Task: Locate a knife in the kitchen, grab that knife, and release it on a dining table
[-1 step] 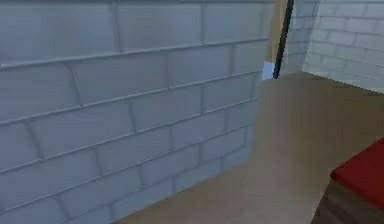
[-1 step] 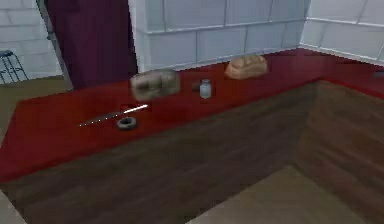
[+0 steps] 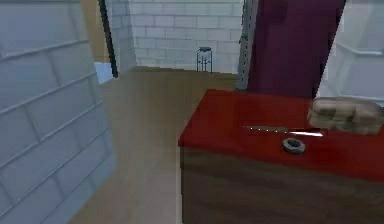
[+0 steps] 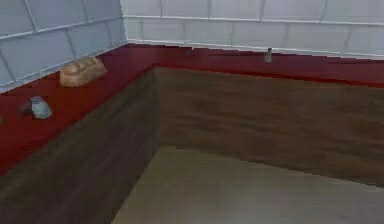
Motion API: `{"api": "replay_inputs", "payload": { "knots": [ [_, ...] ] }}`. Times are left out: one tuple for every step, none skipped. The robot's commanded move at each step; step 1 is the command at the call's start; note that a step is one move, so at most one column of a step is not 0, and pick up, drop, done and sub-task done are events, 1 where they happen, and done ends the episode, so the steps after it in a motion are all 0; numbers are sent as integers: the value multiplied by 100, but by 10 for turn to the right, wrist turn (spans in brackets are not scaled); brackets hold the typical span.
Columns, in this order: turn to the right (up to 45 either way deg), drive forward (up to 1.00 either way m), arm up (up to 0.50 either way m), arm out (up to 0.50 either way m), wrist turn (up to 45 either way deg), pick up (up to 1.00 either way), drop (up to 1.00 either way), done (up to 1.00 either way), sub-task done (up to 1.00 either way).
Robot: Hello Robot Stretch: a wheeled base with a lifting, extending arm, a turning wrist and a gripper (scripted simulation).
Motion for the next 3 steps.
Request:
{"api": "replay_inputs", "payload": {
  "knots": [
    [150, 0, 0, 0, 0, 0, 0, 0, 0],
    [0, 15, 0, 0, 0, 0, 0, 0, 0],
    [-450, 0, 0, 0, 0, 0, 0, 0, 0]
  ]
}}
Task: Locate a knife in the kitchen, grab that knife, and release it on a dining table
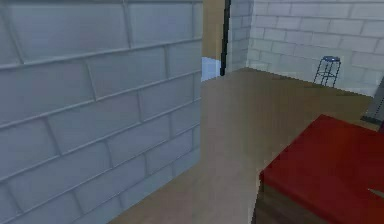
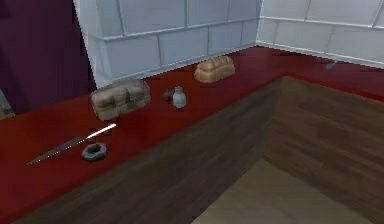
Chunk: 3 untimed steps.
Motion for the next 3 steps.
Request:
{"api": "replay_inputs", "payload": {
  "knots": [
    [-240, 0, 0, 0, 0, 0, 0, 0, 0],
    [0, 0, 50, 0, 0, 0, 0, 0, 0],
    [0, 0, 38, 0, 0, 0, 0, 0, 0]
  ]
}}
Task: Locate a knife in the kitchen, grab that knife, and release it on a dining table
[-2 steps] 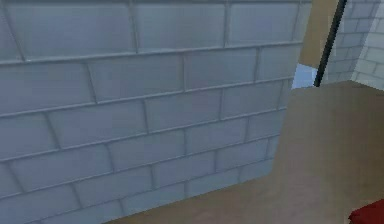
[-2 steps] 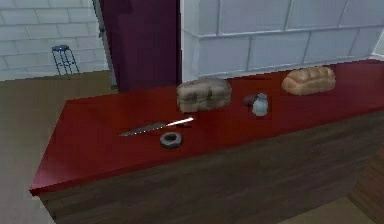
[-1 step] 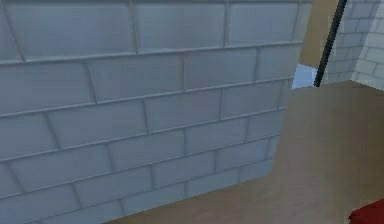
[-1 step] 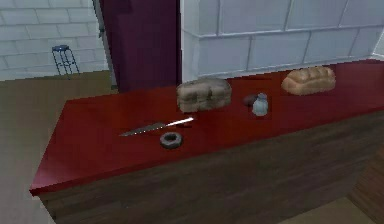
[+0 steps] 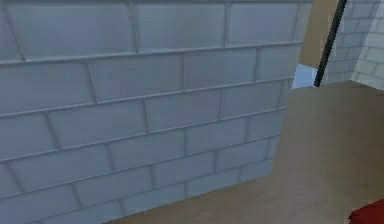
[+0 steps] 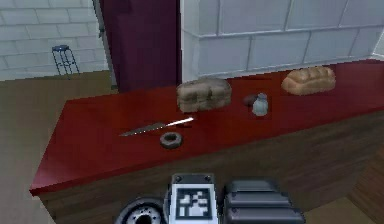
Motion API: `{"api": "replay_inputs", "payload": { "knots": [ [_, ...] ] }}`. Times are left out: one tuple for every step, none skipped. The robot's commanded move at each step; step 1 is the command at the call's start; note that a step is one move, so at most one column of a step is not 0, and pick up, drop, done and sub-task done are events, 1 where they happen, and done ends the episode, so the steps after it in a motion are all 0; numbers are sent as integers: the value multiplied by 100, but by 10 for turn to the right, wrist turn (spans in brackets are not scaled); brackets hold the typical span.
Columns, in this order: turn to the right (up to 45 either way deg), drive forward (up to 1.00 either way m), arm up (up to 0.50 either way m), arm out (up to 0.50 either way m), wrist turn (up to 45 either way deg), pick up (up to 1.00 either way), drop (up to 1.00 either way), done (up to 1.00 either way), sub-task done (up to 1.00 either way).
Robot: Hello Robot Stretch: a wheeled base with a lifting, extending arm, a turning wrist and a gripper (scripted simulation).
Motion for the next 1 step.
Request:
{"api": "replay_inputs", "payload": {
  "knots": [
    [0, 0, 0, 50, 0, 0, 0, 0, 0]
  ]
}}
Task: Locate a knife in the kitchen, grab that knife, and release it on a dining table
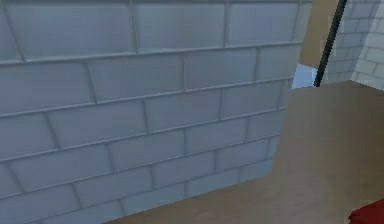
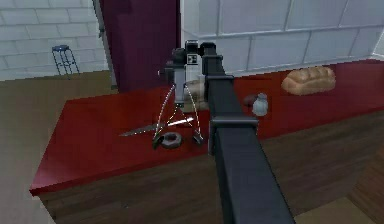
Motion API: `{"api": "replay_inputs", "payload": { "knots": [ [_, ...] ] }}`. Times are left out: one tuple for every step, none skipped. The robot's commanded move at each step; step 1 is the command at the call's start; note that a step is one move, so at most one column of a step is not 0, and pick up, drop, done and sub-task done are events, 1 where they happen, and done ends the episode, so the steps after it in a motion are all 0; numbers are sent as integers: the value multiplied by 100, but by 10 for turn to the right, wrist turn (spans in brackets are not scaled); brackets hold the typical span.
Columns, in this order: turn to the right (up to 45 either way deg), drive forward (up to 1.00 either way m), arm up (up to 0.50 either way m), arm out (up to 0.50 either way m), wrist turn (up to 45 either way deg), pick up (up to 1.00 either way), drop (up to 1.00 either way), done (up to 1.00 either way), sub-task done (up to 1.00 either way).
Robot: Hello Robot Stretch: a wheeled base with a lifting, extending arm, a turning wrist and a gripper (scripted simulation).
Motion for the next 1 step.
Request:
{"api": "replay_inputs", "payload": {
  "knots": [
    [0, 0, 0, 0, 450, 0, 0, 0, 0]
  ]
}}
